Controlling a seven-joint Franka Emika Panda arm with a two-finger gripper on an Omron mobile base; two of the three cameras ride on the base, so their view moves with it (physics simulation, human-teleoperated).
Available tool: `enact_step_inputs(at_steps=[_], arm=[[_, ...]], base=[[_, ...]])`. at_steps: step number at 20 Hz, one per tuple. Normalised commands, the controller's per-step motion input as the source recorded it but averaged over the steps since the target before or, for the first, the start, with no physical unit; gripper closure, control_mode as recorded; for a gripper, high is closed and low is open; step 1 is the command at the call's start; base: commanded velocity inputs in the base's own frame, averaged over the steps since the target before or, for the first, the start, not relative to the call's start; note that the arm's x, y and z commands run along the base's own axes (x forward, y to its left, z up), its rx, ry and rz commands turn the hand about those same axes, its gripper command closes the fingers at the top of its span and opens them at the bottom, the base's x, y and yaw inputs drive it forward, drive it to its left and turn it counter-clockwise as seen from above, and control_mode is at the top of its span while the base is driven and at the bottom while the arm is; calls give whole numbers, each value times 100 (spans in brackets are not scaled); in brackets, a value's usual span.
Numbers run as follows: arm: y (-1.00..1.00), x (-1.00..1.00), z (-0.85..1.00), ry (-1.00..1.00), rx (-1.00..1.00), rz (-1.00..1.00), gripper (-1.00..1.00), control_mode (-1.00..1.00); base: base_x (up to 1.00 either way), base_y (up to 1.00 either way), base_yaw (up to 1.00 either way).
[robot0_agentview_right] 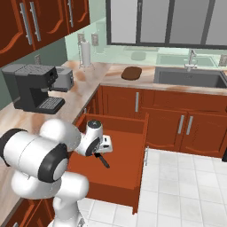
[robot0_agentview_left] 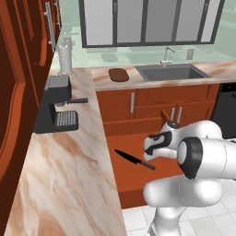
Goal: Pick up the knife from the drawer and place it on the cutting board. Then place the meat from the plate to the cutting board.
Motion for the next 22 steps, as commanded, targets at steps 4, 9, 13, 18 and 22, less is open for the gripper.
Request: enact_step_inputs(at_steps=[4,9,13,18,22], arm=[[0,14,-32,-6,0,5,-100,-100],[0,24,-27,-2,-1,5,-100,-100],[1,17,-10,1,0,1,-100,-100],[1,0,0,0,-1,0,-100,-100],[0,0,-5,0,0,0,-100,-100]], base=[[0,0,0],[0,0,0],[0,0,0],[0,0,0],[0,0,0]])
